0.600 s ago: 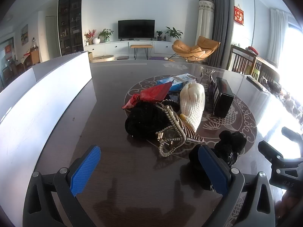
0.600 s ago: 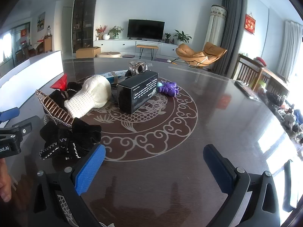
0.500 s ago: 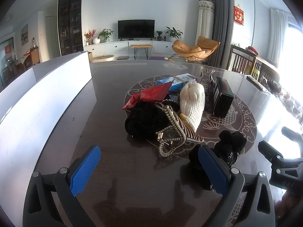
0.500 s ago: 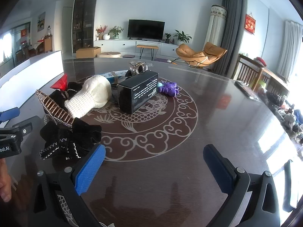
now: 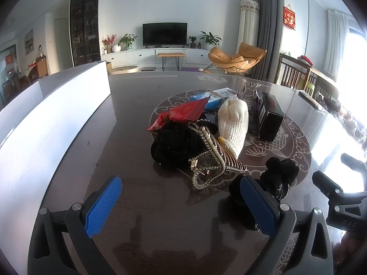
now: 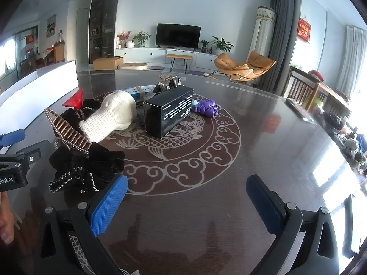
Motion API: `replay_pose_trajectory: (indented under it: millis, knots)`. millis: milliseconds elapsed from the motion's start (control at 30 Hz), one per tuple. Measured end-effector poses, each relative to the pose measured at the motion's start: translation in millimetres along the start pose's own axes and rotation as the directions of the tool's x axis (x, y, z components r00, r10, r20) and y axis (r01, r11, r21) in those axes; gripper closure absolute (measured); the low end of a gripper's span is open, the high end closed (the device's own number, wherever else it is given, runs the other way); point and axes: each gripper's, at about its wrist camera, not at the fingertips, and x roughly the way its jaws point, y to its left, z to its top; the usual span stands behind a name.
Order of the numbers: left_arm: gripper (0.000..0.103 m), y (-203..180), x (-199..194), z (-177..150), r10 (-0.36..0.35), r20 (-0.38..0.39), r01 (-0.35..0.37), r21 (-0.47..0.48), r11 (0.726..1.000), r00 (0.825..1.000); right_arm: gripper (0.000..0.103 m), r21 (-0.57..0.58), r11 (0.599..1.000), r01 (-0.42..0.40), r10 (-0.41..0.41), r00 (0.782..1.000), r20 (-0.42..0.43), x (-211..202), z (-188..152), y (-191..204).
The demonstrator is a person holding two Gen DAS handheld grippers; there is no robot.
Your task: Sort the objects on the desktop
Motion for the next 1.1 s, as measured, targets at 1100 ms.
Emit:
replay_pose_trajectory:
  millis: [1100]
  knots:
    - [0.000,1.4,5.3,1.1,-0.019,-0.011,0.019,0.000,1.000,1.000,0.000,0.032,0.998,-0.047,0.049,0.996,-0.070,15.7,-1.3,-5.0]
